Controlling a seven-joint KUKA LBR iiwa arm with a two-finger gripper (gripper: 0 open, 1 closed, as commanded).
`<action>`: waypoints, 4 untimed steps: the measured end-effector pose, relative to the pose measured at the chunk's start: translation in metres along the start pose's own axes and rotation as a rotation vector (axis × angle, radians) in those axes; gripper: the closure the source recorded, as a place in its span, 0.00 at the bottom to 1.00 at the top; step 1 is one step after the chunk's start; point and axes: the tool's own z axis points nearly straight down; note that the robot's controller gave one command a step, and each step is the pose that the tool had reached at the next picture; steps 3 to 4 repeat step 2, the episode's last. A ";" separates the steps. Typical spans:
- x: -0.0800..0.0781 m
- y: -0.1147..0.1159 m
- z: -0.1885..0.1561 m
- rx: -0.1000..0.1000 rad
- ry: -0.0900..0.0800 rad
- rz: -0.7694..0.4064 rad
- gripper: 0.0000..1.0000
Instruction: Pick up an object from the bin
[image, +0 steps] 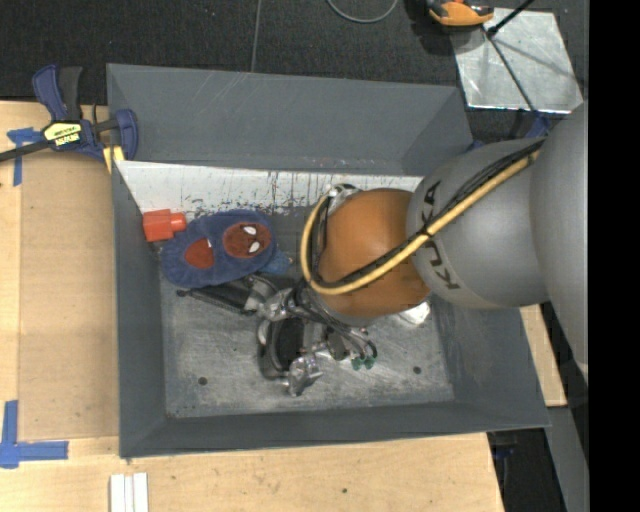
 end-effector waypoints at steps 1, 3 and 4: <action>-0.002 -0.003 0.000 0.001 -0.007 0.005 1.00; -0.004 -0.024 -0.108 0.009 0.026 0.013 1.00; -0.004 -0.024 -0.108 0.009 0.026 0.013 1.00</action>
Offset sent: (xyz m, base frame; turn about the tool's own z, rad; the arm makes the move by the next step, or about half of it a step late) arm 0.0000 0.0000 0.0000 0.0000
